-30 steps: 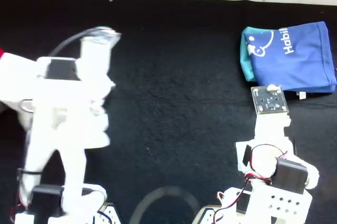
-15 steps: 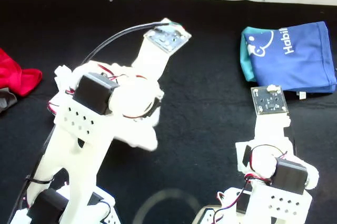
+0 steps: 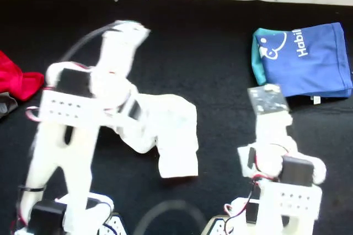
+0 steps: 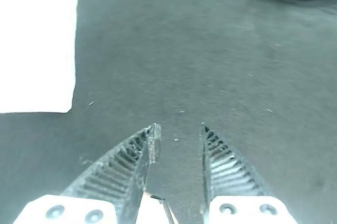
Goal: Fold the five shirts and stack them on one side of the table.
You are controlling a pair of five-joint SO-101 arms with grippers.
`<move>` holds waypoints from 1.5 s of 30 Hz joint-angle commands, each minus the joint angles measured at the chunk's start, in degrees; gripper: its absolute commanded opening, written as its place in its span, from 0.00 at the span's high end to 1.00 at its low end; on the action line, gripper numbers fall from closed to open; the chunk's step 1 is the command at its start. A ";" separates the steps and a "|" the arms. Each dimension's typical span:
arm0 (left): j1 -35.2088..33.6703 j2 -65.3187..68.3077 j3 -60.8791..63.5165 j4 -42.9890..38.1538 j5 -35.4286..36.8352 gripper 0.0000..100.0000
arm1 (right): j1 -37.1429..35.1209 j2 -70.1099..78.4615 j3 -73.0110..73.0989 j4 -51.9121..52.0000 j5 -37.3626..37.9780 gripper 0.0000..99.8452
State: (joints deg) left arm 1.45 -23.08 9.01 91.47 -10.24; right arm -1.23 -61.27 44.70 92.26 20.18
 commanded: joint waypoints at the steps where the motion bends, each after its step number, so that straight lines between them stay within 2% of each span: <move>1: -10.33 -1.89 5.14 -4.48 -4.66 0.75 | -10.15 7.52 -0.22 -2.77 -4.22 0.86; 7: -24.40 -1.98 14.11 -10.46 -8.88 0.75 | -27.12 20.88 -1.10 -12.09 -10.02 0.71; 10: -29.05 -1.98 17.01 -11.87 -8.88 0.75 | -34.24 24.13 -3.12 -15.43 -12.48 0.72; 14: -32.31 -2.07 19.12 -12.75 -8.88 0.75 | -38.29 27.47 -4.70 -19.56 -12.92 0.75; 21: -32.31 -2.42 19.12 -13.27 -8.88 0.75 | -38.46 36.97 -4.97 -26.86 -13.19 0.76; 29: -32.31 -2.42 19.12 -14.68 -8.88 0.75 | -38.20 49.36 -4.97 -30.55 -13.01 0.76; 32: -32.31 -2.42 19.38 -14.68 -8.88 0.75 | -36.97 51.38 -4.97 -32.92 -12.92 0.87; 34: -32.40 -2.42 19.47 -14.68 -8.88 0.75 | -34.95 51.38 -4.97 -34.95 -12.92 0.99; 35: -32.40 -2.42 19.47 -14.68 -8.88 0.75 | -33.45 51.38 -4.97 -35.47 -12.92 1.00; 42: -32.31 -1.89 19.56 -14.68 -8.88 0.75 | -20.53 50.42 -11.38 -30.81 -12.57 0.99; 45: -31.87 -1.89 19.56 -14.68 -8.88 0.75 | -14.81 47.96 -16.48 -25.80 -6.42 0.99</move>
State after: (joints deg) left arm -30.55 -23.78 28.79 77.58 -18.77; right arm -21.54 -10.11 34.24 62.46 9.10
